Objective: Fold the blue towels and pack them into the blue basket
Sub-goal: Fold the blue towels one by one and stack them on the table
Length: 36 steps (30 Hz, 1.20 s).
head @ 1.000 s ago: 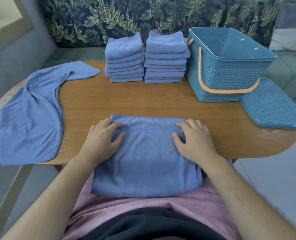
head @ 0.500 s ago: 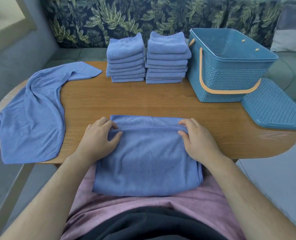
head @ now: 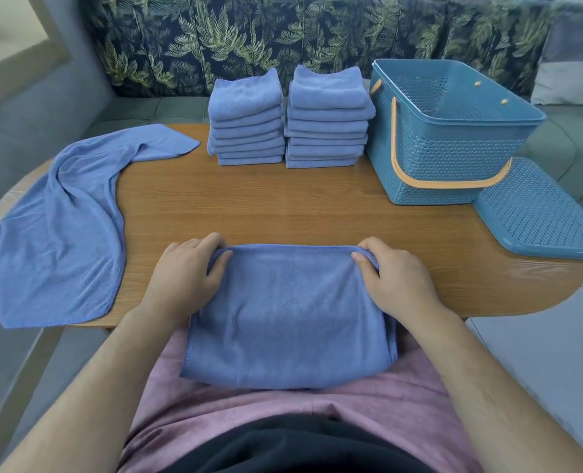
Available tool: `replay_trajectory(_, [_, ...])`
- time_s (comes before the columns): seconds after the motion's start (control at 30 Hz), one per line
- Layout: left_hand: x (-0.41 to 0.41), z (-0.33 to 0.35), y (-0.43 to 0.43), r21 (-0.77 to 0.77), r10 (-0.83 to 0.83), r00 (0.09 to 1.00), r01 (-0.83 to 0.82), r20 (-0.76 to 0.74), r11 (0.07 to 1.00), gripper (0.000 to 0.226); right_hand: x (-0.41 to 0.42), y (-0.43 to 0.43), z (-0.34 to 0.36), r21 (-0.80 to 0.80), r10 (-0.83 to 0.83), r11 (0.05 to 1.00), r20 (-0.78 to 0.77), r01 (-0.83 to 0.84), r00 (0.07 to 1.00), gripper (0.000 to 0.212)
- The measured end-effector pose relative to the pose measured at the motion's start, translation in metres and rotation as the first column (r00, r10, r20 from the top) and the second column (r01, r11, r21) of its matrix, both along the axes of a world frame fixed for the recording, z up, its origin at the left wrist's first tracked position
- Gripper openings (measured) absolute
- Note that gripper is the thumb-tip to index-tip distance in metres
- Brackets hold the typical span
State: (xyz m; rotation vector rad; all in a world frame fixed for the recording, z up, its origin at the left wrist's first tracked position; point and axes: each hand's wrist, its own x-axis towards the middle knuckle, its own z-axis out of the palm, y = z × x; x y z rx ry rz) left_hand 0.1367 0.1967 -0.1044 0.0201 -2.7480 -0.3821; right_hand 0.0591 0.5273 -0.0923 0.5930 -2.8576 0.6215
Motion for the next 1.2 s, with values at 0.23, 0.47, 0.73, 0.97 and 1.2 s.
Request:
replay_trajectory(0.23, [-0.003,-0.004,-0.001,0.088,-0.024,0.997,0.018,0.067,0.996,0.025,0.001,0.0,-0.004,0.026,-0.004,1.0,0.043,0.003,0.999,0.014])
replay_trajectory(0.47, [-0.003,-0.009,0.002,0.137,0.004,0.997,-0.014,0.072,0.99,0.022,-0.003,-0.004,-0.015,0.06,-0.01,0.998,0.043,0.007,0.999,0.016])
replay_trajectory(0.73, [0.001,0.0,0.009,0.268,0.04,0.999,-0.038,-0.003,0.963,0.009,-0.004,-0.003,-0.015,-0.01,0.026,1.0,-0.052,-0.027,0.998,0.01])
replay_trajectory(0.97, [0.0,0.002,0.002,0.36,0.02,1.0,-0.025,0.019,0.932,0.016,-0.01,0.004,-0.012,-0.162,0.029,0.987,0.051,-0.02,0.998,0.009])
replay_trajectory(1.2, [0.0,0.007,0.002,0.529,0.148,0.989,-0.136,0.021,0.838,0.009,-0.014,0.01,-0.007,-0.328,-0.015,0.944,0.084,0.042,0.996,0.009])
